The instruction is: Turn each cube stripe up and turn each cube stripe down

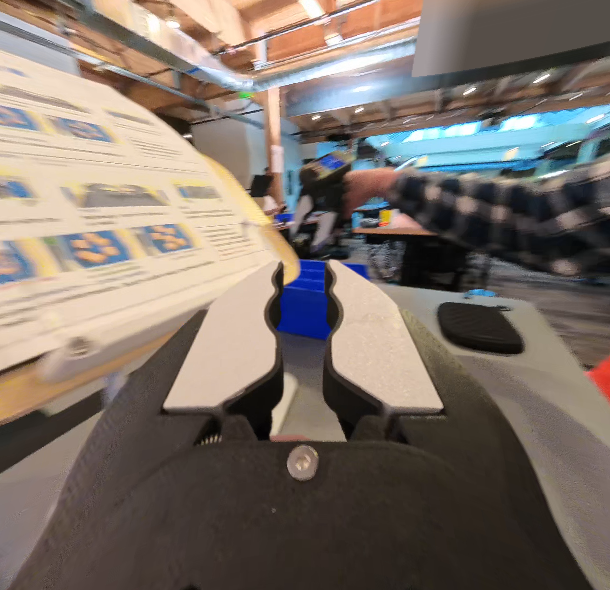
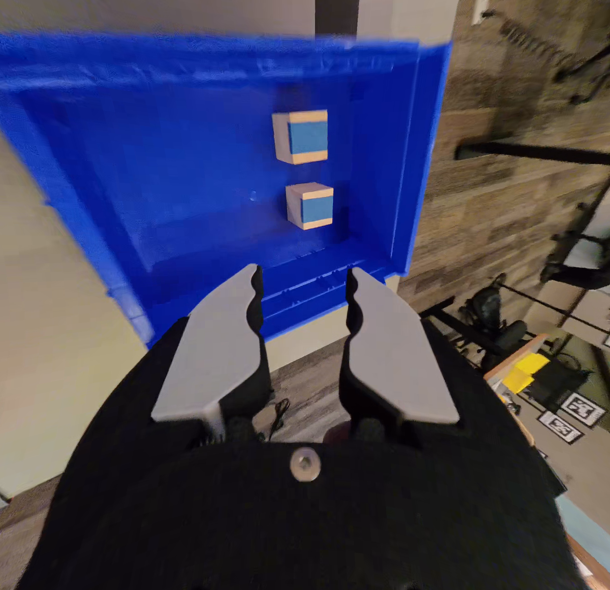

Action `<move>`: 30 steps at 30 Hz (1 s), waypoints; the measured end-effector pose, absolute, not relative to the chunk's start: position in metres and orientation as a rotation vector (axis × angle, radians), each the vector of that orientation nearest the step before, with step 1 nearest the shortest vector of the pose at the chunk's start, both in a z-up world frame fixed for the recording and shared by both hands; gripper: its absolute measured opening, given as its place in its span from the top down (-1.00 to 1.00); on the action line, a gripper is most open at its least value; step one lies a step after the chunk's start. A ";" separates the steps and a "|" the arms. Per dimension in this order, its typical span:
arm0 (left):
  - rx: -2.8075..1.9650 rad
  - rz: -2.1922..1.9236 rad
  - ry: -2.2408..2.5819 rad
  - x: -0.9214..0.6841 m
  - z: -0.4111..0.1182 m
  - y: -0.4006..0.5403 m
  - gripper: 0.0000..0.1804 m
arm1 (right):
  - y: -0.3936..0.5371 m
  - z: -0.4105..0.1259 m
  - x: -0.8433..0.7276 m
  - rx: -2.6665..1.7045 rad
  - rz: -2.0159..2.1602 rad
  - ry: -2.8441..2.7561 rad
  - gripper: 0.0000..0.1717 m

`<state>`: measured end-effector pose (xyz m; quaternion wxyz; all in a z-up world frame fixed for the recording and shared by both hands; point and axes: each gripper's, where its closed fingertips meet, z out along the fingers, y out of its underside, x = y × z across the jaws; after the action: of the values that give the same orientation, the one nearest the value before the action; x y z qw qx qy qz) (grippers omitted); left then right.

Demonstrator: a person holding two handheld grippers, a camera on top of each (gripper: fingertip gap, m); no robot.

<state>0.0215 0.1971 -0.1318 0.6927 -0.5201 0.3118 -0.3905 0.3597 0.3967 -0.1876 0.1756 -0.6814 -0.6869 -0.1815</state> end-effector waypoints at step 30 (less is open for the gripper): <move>-2.576 0.132 0.830 -0.236 -0.333 0.408 0.48 | 0.190 -0.142 0.262 -1.611 -0.342 -1.902 0.55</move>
<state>-0.2356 0.4080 -0.3327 0.2144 -0.9286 0.2990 0.0476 0.2618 0.1899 -0.1418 0.3078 -0.6094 -0.7192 -0.1293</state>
